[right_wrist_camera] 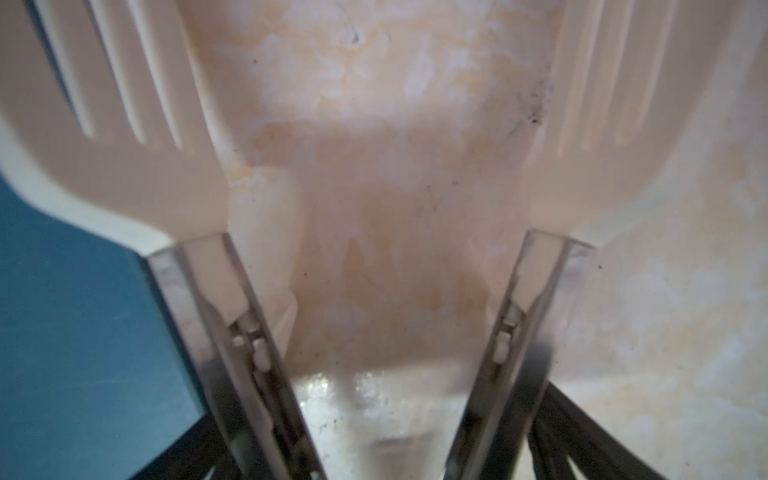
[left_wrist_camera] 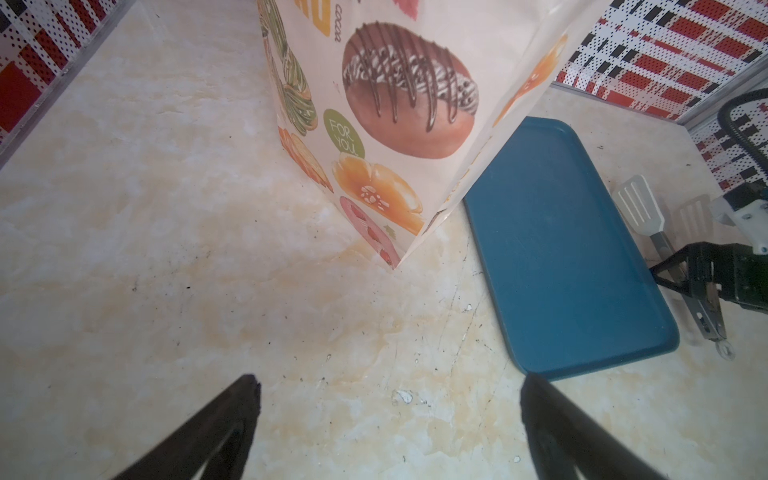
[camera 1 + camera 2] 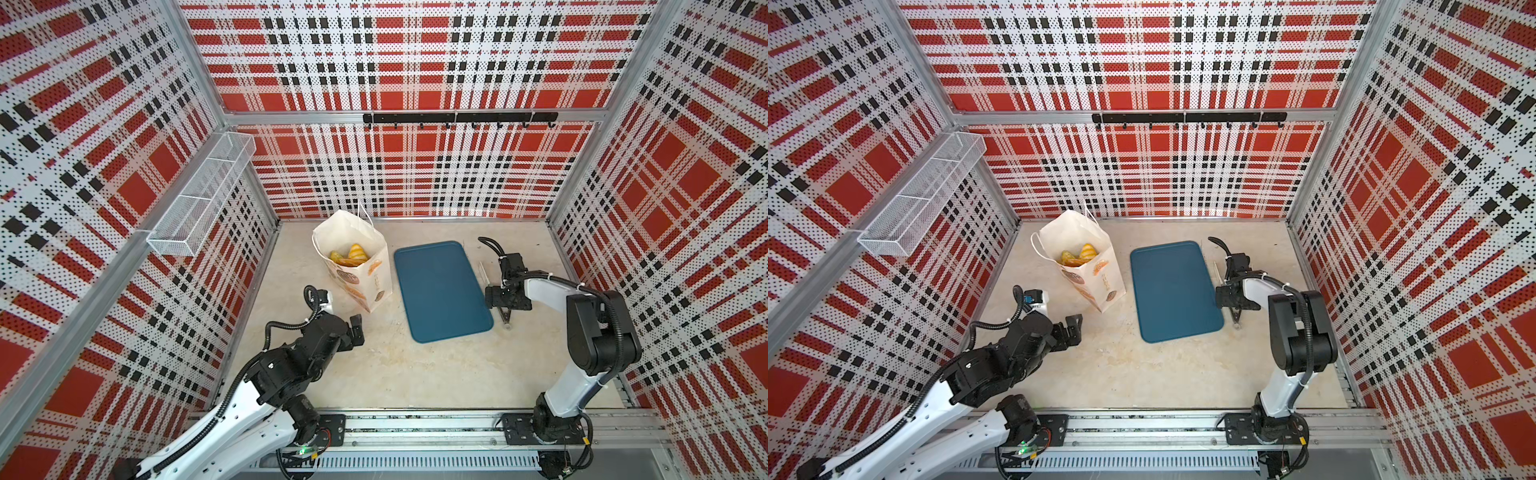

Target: Place the fake bread into the paper bag

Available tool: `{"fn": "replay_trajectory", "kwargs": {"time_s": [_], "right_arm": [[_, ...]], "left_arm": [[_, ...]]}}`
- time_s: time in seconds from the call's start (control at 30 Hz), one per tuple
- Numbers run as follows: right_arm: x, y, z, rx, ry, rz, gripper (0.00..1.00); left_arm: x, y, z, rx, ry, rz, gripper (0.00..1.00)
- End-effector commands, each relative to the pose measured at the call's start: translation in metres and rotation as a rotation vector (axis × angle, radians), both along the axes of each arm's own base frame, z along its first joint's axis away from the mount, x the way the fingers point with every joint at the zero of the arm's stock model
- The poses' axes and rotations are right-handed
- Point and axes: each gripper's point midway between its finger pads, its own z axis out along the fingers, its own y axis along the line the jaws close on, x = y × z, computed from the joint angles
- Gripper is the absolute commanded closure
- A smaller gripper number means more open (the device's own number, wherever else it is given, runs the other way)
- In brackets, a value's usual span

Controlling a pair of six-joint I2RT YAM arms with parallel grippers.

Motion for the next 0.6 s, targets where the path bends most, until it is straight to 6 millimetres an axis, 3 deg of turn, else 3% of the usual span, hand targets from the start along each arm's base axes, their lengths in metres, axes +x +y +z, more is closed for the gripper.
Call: {"fn": "replay_trajectory", "kwargs": {"time_s": [0.0,0.43,0.57], "right_arm": [[0.002,0.001,0.017,0.020,-0.078,-0.004,0.00],[0.004,-0.002,0.107,-0.003,-0.475,0.084,0.00],[0.003,-0.006,0.125,-0.029,-0.626,0.095,0.00]], "left_arm": [[0.004,0.004,0.002,-0.009,-0.017,0.032,0.01],[0.011,0.026,0.000,0.033,-0.032,0.148,0.01],[0.016,0.038,-0.001,0.069,-0.046,0.202,0.01]]}}
